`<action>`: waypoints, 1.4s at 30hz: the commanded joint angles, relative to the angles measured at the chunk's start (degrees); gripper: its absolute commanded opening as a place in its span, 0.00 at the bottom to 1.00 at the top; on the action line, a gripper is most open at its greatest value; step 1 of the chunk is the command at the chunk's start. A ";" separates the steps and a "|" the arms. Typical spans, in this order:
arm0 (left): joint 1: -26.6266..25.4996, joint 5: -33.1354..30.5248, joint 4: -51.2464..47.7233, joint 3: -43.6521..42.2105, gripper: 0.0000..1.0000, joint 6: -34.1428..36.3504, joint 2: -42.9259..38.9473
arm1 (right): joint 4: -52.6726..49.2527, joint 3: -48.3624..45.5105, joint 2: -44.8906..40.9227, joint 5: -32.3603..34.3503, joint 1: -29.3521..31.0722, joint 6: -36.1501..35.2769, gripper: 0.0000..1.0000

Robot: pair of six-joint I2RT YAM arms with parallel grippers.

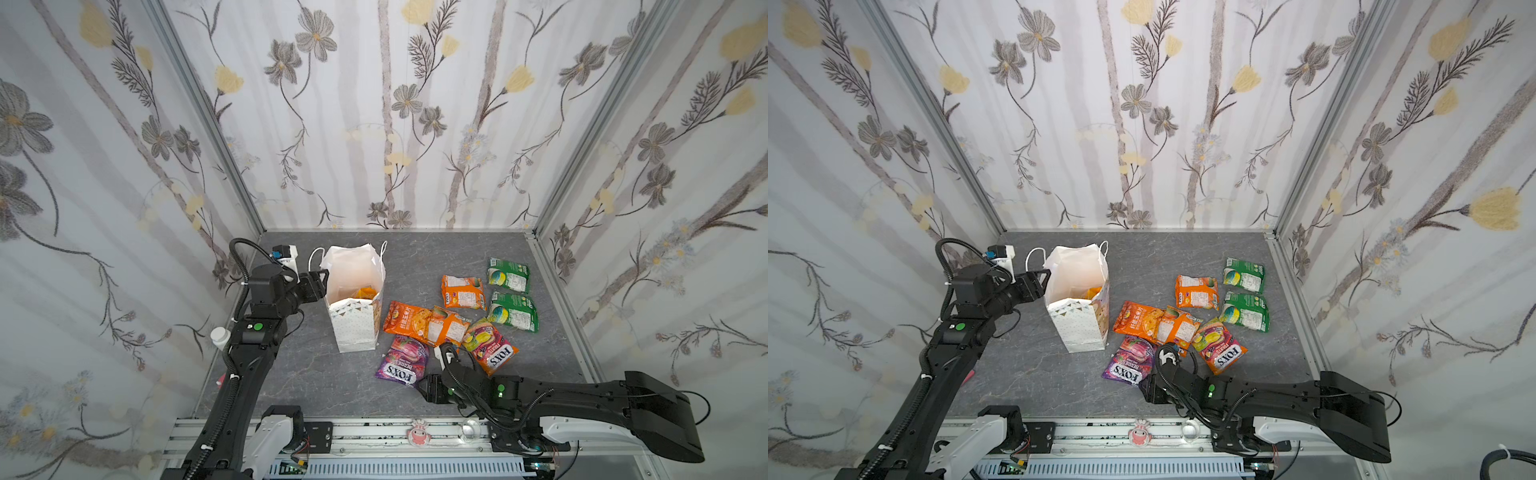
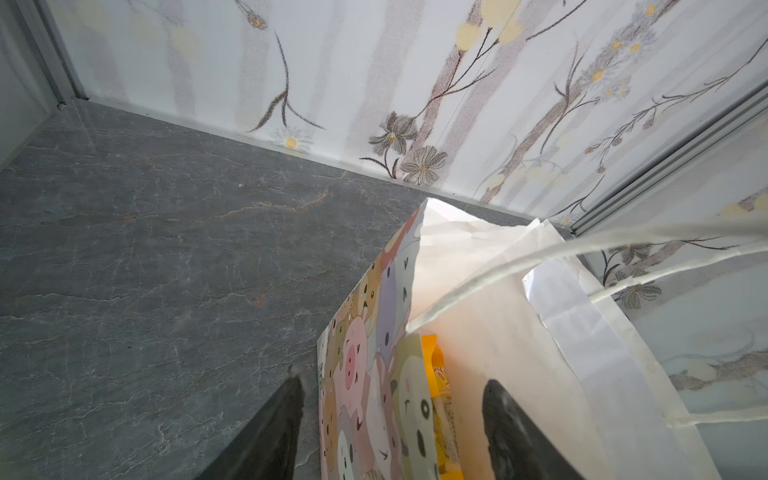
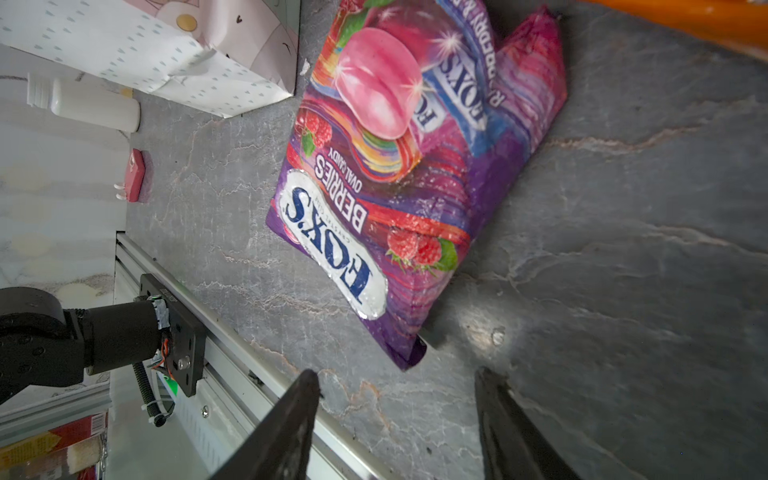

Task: Place the snacks into the paper bag
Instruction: 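Move the right gripper over the purple FOX'S berries candy bag, then lower the right gripper onto the purple candy bag edge and close it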

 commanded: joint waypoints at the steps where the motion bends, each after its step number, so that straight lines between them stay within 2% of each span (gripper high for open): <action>1: 0.04 1.07 2.49 -0.20 0.68 -0.57 -0.07 | -1.00 1.99 2.13 2.16 0.49 1.14 0.59; 9: 0.09 1.58 3.22 -0.37 0.68 -0.89 0.03 | -2.84 5.85 9.48 3.15 1.16 1.44 0.57; 14: 0.13 1.51 3.29 -0.37 0.68 -0.89 0.10 | -2.95 5.61 9.23 5.65 1.60 2.81 0.56; 27: 0.22 1.67 3.30 -0.34 0.68 -0.80 0.23 | -7.41 10.33 14.10 6.37 2.41 1.76 0.55; 32: 0.22 1.96 3.35 -0.13 0.69 -0.80 0.50 | -7.45 10.80 15.24 6.89 2.45 2.20 0.50; 36: 0.21 2.07 3.30 -0.08 0.69 -0.80 0.51 | -8.21 11.44 16.07 7.29 2.50 2.29 0.42; 42: 0.21 1.92 3.29 -0.21 0.68 -0.80 0.22 | -8.67 11.93 16.70 7.64 2.48 2.29 0.40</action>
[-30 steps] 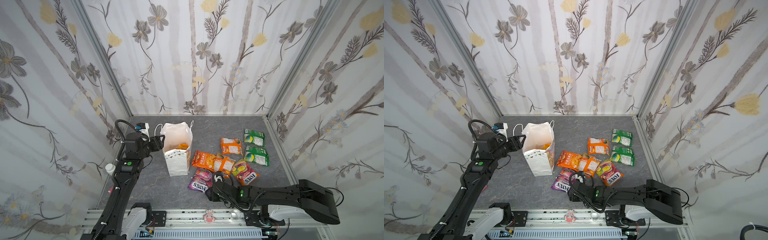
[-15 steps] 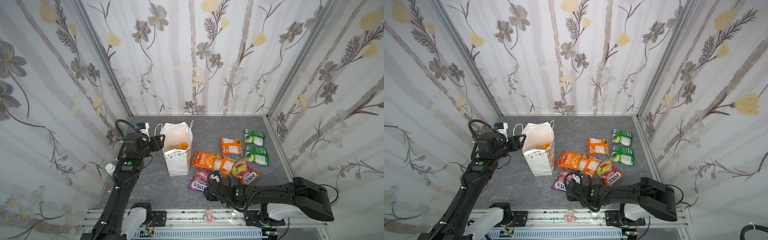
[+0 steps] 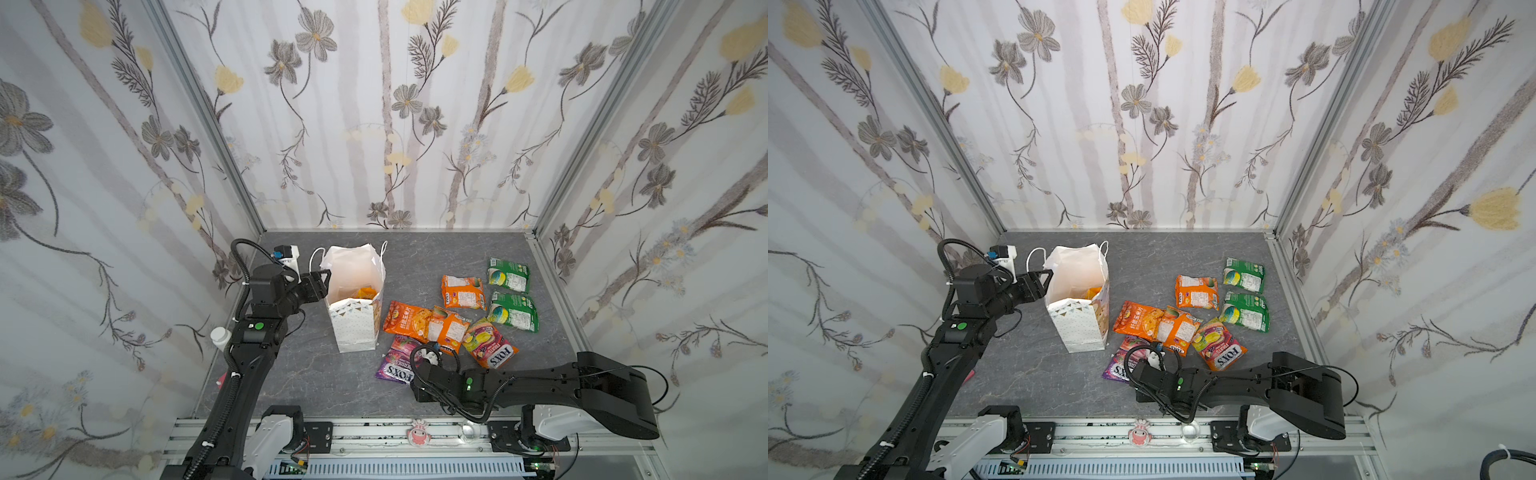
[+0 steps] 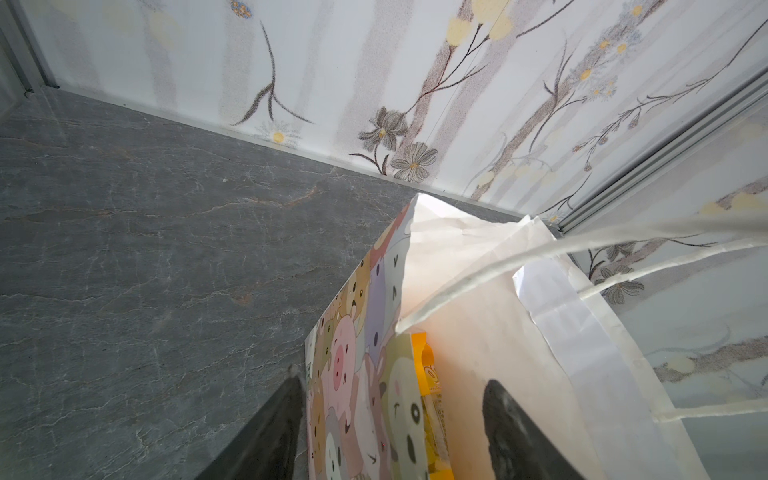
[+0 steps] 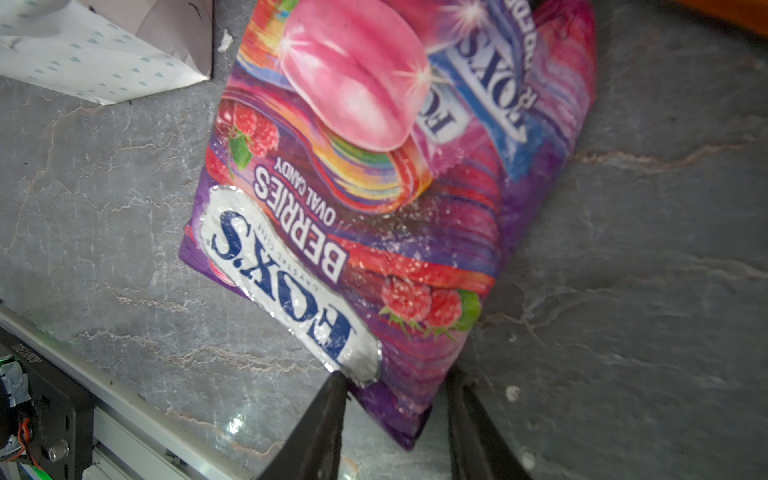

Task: Place the snacks into the paper bag
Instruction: 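Lower the right gripper onto the purple candy bag edge and close it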

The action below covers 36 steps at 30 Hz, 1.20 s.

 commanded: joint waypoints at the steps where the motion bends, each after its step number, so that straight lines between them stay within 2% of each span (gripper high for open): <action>1: 0.13 0.12 1.95 0.02 0.68 -0.28 -0.29 | -1.26 0.65 0.20 1.76 0.04 0.80 0.39; 4: 0.12 0.10 1.91 0.11 0.68 -0.25 -0.29 | -1.05 0.28 0.04 2.29 -0.01 1.13 0.30; 8: 0.13 0.25 1.98 0.13 0.68 -0.23 -0.20 | -0.35 -0.61 -0.91 2.99 0.05 1.85 0.10; 11: 0.13 0.29 1.91 0.03 0.68 -0.23 -0.28 | 0.70 -1.89 -2.12 3.33 0.10 2.23 0.00; 18: 0.07 0.09 1.82 0.03 0.68 -0.19 -0.53 | 3.13 -4.04 -5.16 3.52 0.10 1.28 0.00; 27: 0.14 -0.11 1.81 -0.10 0.68 -0.10 -0.83 | 1.11 -0.62 -6.05 4.20 0.67 -5.62 0.00; 31: 0.11 -0.18 2.08 -0.20 0.68 -0.11 -0.96 | 5.24 0.85 -8.46 4.35 0.64 -10.11 0.00; 36: 0.12 -0.26 1.98 -0.31 0.68 -0.01 -1.35 | -0.11 5.37 -10.66 9.09 0.12 -14.76 0.00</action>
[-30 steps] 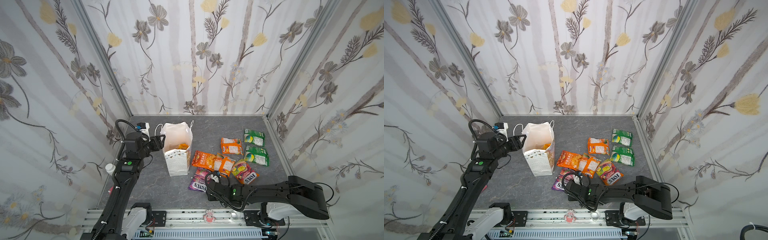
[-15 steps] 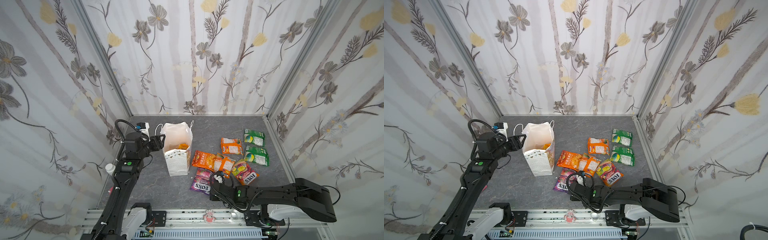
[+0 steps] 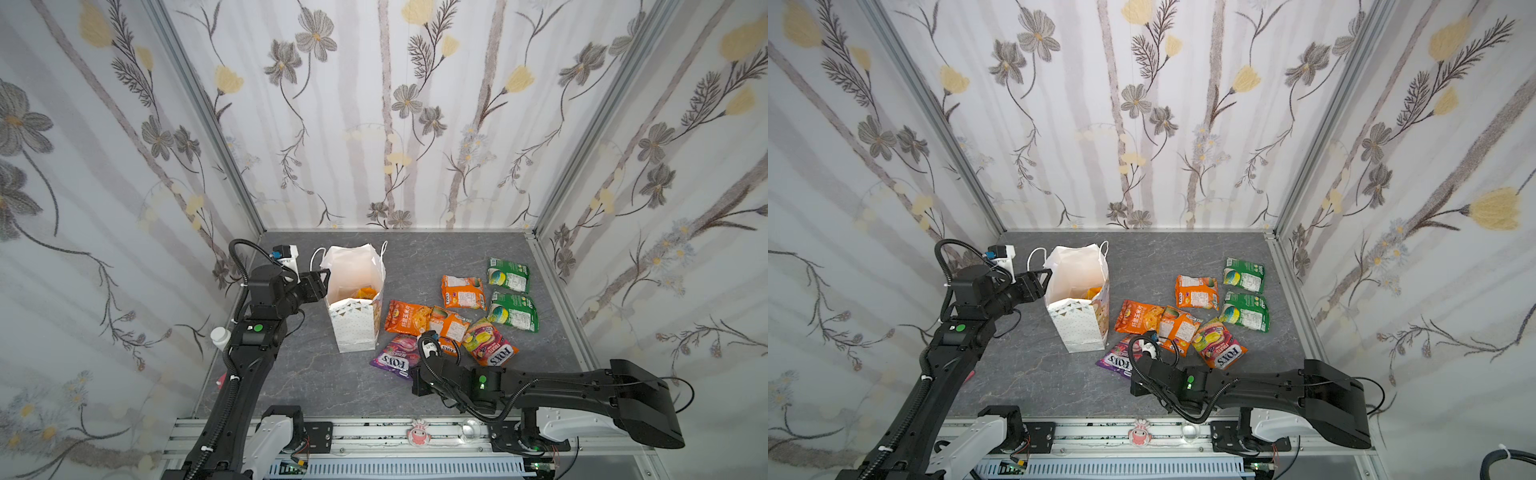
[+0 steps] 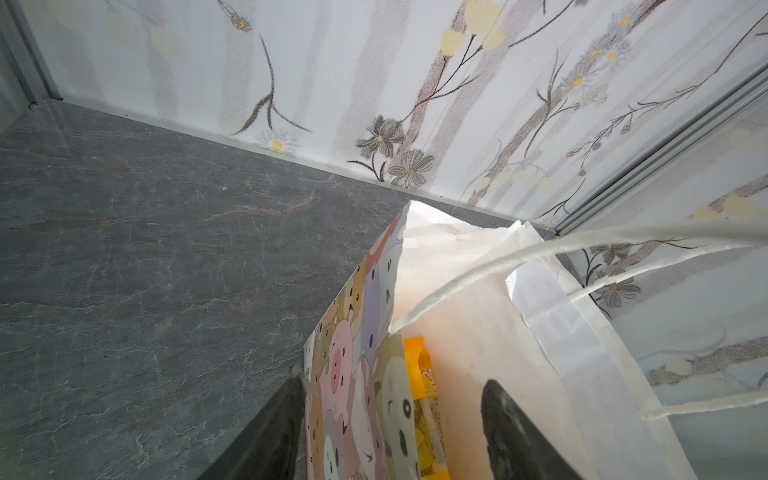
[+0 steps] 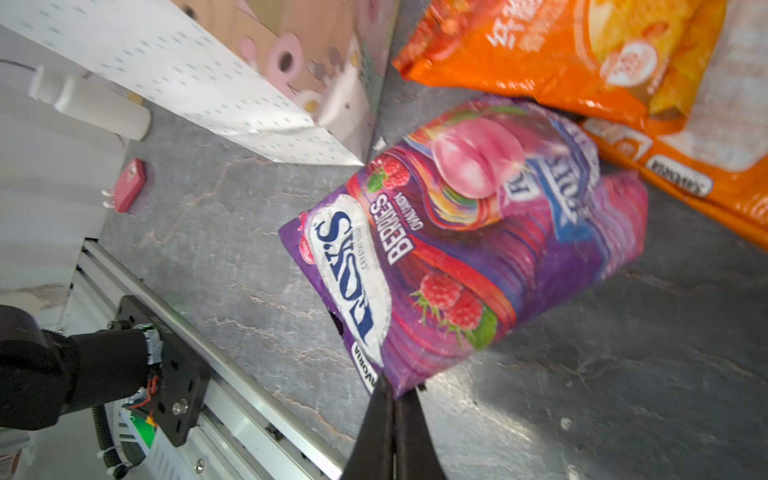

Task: Place the snacks into the paper bag
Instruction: 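Lower the right gripper onto the purple candy bag edge and close it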

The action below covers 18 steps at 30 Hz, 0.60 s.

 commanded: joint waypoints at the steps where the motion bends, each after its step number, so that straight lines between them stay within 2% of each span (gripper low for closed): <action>1: 0.10 -0.22 1.71 -0.34 0.68 -0.01 -0.49 | -2.40 2.19 -1.63 5.27 -0.59 -4.77 0.00; 18: 0.13 -0.04 1.91 -0.47 0.68 -0.19 -0.52 | -3.02 3.60 -12.87 2.78 -8.38 -14.13 0.00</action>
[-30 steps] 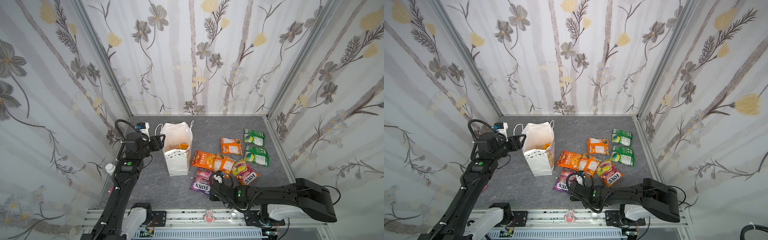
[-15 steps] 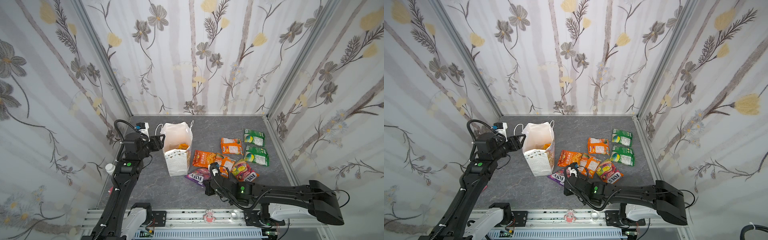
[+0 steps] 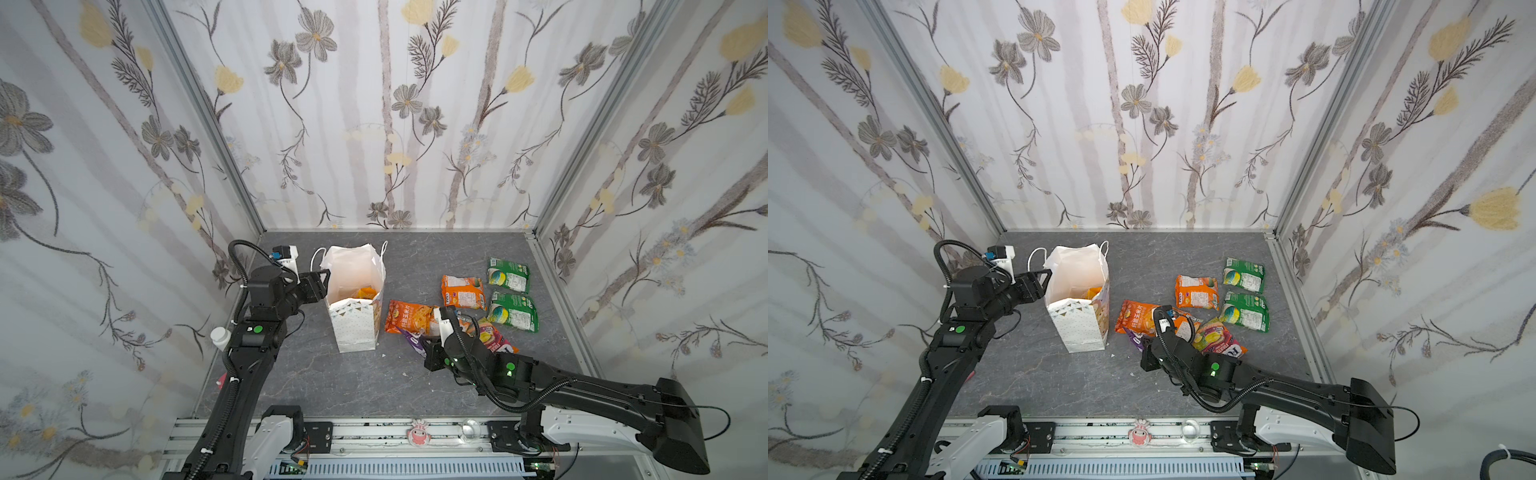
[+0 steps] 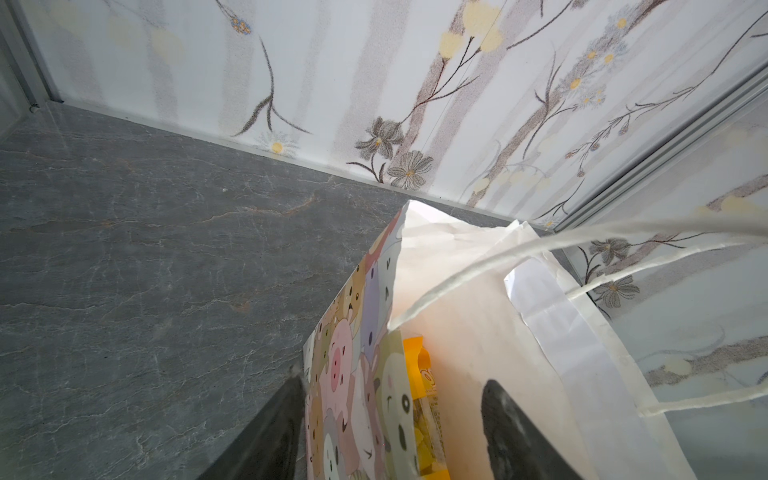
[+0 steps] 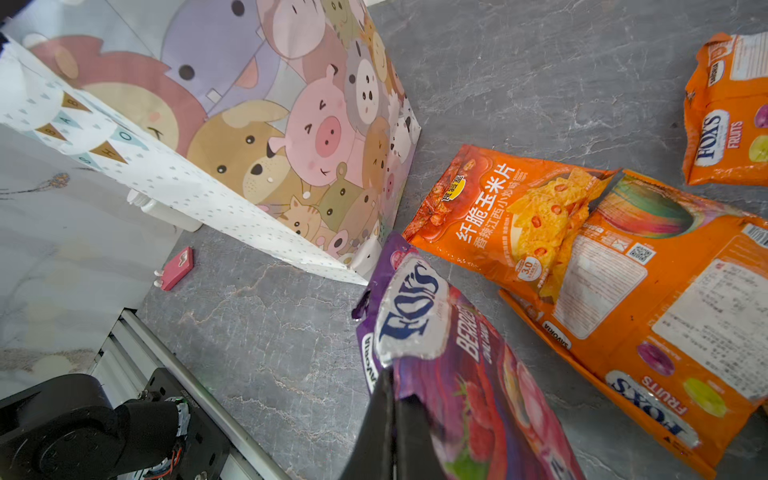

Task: Place the snacks into the paper bag
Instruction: 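Lift the purple FOX'S bag with the right gripper toward the paper bag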

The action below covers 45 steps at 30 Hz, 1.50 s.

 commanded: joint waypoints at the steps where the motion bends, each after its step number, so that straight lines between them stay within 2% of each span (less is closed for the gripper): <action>1: 0.11 0.04 1.73 -0.11 0.68 -0.19 -0.19 | 0.32 1.21 -1.19 0.27 -0.45 -2.58 0.00; 8: 0.11 0.12 1.78 -0.04 0.68 -0.20 -0.12 | -1.92 4.77 -1.88 0.88 -1.11 -5.64 0.00; 12: 0.11 0.11 1.83 -0.04 0.68 -0.18 -0.23 | -3.84 10.20 -1.30 0.74 -1.68 -8.61 0.00; 45: 0.10 1.84 1.56 -0.31 0.69 -0.54 0.21 | -13.83 46.06 13.63 -5.53 -1.68 -25.44 0.00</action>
